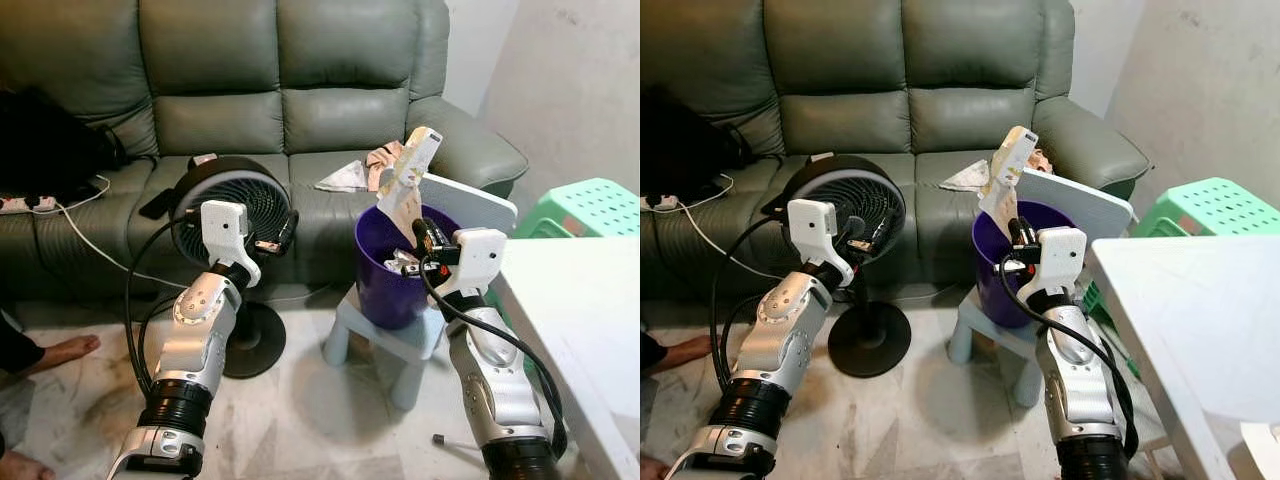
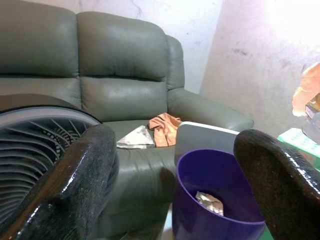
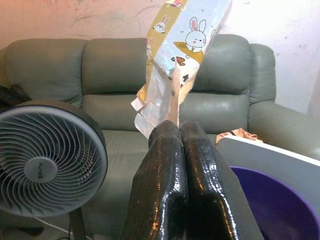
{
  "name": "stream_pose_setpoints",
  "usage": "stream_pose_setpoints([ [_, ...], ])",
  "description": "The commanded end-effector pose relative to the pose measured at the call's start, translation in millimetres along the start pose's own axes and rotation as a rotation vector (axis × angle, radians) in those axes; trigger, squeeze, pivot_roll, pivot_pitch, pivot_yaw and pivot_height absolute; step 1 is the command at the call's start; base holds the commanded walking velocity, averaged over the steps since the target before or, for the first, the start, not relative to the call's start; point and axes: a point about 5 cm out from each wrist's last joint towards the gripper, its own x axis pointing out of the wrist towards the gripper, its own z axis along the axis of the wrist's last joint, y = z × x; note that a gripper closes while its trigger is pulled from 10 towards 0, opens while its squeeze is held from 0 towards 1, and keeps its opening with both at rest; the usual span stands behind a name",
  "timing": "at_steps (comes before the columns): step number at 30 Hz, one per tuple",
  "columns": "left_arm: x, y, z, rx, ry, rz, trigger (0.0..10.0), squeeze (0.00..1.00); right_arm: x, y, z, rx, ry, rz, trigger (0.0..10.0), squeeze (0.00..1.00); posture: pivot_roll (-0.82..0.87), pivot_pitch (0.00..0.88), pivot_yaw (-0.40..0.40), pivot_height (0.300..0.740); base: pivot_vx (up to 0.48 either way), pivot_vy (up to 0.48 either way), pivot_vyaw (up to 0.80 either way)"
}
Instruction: Picking trash to rubbish bin
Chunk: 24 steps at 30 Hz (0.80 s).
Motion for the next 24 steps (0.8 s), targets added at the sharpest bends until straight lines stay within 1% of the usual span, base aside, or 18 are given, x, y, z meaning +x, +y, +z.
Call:
stream_pose_setpoints([
  [1,1.7,1.5,3.7,0.013,0.000,-0.006,10.0,0.00,2.0,1.1,6.1,0.002,-0.022,0.006,10.0,0.00,0.03,0.026,-0.025,0.715,0.322,0.000,0.00],
  [24,2.7,1.0,5.1,0.015,0.000,-0.010,10.0,0.00,3.2,5.0,5.2,0.006,-0.021,0.021,10.0,0.00,0.04,0.020,-0.024,0.715,0.328,0.000,0.00],
])
